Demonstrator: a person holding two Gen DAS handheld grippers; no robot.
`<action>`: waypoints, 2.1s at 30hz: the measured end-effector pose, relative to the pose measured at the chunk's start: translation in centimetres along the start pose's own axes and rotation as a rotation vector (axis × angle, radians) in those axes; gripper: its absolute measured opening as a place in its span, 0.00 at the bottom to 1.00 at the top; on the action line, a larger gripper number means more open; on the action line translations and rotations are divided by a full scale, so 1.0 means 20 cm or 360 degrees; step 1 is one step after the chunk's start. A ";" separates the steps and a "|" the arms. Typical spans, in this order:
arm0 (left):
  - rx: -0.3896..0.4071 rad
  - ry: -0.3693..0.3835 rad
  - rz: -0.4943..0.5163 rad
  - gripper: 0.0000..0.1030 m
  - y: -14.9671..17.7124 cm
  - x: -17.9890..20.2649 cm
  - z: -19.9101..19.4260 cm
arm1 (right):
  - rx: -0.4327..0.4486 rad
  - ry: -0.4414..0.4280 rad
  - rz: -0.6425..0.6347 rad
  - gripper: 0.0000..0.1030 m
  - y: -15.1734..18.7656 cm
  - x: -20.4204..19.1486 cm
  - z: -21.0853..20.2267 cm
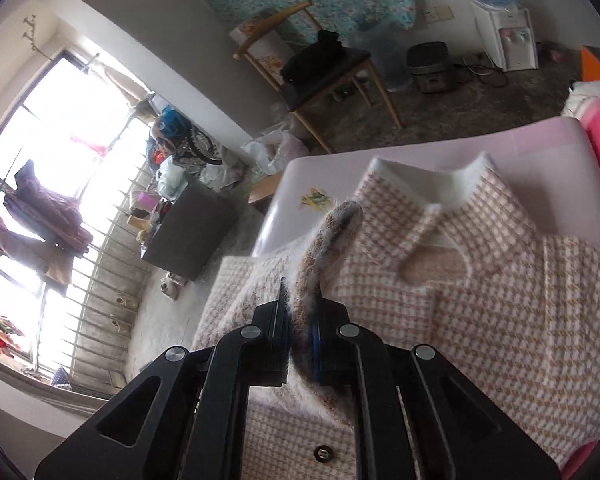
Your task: Fold large clothes
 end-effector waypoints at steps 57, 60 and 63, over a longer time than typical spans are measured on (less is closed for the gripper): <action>-0.0198 0.0372 0.0121 0.91 -0.48 0.44 0.39 | -0.0237 0.0762 -0.0378 0.43 0.53 0.50 0.29; -0.0173 0.0416 0.0126 0.91 -0.53 0.46 0.35 | -0.0219 0.0745 -0.0346 0.44 0.49 0.46 0.26; -0.0132 0.0382 0.0100 0.91 -0.61 0.49 0.39 | -0.0183 0.0768 -0.0374 0.44 0.43 0.46 0.28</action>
Point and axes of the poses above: each gripper's, at about its wrist camera, not at the fingertips, and z roughly the way its jaws point, x to its right, y to its underside, the point moved 5 cm from there along z, roughly the way its jaws point, and after that the axes turned 14 degrees about -z, right-handed, at the moved point
